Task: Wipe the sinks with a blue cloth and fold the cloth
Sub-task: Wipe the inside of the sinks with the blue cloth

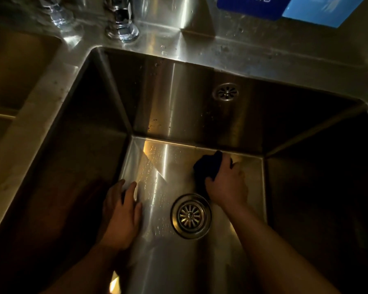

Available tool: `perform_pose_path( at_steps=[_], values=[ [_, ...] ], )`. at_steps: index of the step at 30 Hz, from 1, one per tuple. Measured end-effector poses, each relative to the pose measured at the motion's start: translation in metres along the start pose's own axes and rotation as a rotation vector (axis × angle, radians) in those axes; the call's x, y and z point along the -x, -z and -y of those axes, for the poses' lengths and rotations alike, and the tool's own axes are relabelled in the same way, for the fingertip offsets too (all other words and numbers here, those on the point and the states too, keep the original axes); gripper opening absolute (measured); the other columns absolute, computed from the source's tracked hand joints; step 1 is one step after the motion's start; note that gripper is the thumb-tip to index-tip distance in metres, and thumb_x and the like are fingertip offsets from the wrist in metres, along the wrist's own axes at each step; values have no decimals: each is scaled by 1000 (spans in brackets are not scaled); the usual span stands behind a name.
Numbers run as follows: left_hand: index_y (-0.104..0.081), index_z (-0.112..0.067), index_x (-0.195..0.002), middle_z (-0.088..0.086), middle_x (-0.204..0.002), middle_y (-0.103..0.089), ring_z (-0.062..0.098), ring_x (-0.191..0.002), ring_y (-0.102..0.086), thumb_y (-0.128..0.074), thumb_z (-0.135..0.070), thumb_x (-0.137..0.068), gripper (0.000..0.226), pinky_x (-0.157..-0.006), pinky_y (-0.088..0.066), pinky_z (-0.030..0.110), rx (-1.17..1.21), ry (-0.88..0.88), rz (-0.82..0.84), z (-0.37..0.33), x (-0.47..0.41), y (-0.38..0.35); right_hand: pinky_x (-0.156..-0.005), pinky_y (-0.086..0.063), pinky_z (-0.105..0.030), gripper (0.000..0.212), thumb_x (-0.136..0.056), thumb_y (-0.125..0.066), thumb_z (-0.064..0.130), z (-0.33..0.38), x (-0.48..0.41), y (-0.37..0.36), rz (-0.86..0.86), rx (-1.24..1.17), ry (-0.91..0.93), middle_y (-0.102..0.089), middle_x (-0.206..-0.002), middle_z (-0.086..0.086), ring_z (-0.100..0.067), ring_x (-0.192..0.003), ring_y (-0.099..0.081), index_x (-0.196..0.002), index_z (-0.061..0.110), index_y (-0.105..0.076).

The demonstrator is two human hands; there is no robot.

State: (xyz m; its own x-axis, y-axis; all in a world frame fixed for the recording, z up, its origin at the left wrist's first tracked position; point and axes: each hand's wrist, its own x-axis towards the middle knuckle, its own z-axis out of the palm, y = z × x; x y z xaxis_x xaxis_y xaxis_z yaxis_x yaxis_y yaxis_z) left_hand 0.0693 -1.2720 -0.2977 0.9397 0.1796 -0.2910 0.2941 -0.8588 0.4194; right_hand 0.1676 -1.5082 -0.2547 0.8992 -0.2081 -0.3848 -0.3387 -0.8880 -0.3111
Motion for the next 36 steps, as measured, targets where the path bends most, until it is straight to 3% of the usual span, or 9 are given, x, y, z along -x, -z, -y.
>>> perform_pose_path(
  at_steps=[3,6,10,15,21,25,29,32,36],
  values=[
    [-38,-18,-143,11,-152,-27,29,-142,-19,-18,-51,-88,67,-115,-21,46,13,-20,-9,-4,5,3,-108,-18,-60,79,-87,-41,64,-10,-4,-27,94,277,103,-10,-155,-15,-40,-138,-15,-148,38,2],
    [-37,-18,-143,10,-153,-26,27,-141,-20,-11,-55,-85,74,-114,-23,42,25,-69,2,-10,9,3,-112,-1,-62,72,-90,-30,66,-20,-10,-46,24,223,153,5,-159,-11,-37,-143,2,-146,45,9],
    [-37,-17,-142,10,-152,-27,26,-140,-21,-13,-54,-87,71,-112,-21,37,50,-64,-20,-10,15,-2,-111,9,-63,74,-90,-25,68,-11,-15,-74,-30,134,106,19,-157,-14,-39,-143,15,-145,43,18],
    [-38,-12,-140,14,-148,-32,29,-137,-25,-22,-48,-88,66,-113,-25,43,110,-11,-69,-5,17,-5,-107,16,-63,77,-86,-19,72,50,-24,-104,-51,52,112,24,-155,-19,-44,-140,20,-142,41,23],
    [-41,-4,-138,21,-140,-43,37,-129,-40,-38,-33,-87,59,-109,-31,50,225,27,-166,-4,19,-2,-91,40,-48,67,-93,-19,61,145,-10,-139,312,36,455,44,-145,-8,-35,-133,42,-140,45,25],
    [-37,-2,-140,21,-141,-39,36,-130,-36,-33,-33,-87,61,-110,-30,50,234,-42,-230,-6,7,4,-109,24,-47,69,-96,-33,50,140,-5,-118,350,-151,518,32,-154,-3,-27,-141,29,-142,49,17],
    [-26,-11,-147,20,-151,-23,35,-140,-19,-48,-28,-91,62,-114,-23,52,48,-134,-247,-28,-38,8,-120,-5,-43,68,-93,-33,47,73,11,-87,-16,-261,526,4,-161,0,-22,-147,3,-146,46,10],
    [-8,-28,-151,12,-158,-3,33,-144,4,-44,-44,-93,70,-117,0,54,-262,-136,-111,-37,-87,11,-118,-16,-43,64,-95,-38,37,5,19,-75,-118,-232,430,-10,-160,-8,-24,-147,-9,-149,35,-2],
    [6,-43,-147,7,-159,18,38,-142,21,-32,-64,-90,72,-110,15,61,-503,-133,109,-39,-118,0,-113,-21,-35,64,-95,-51,24,-62,24,-62,-112,-188,378,-25,-155,-12,-28,-142,-23,-144,34,-11]
  ],
)
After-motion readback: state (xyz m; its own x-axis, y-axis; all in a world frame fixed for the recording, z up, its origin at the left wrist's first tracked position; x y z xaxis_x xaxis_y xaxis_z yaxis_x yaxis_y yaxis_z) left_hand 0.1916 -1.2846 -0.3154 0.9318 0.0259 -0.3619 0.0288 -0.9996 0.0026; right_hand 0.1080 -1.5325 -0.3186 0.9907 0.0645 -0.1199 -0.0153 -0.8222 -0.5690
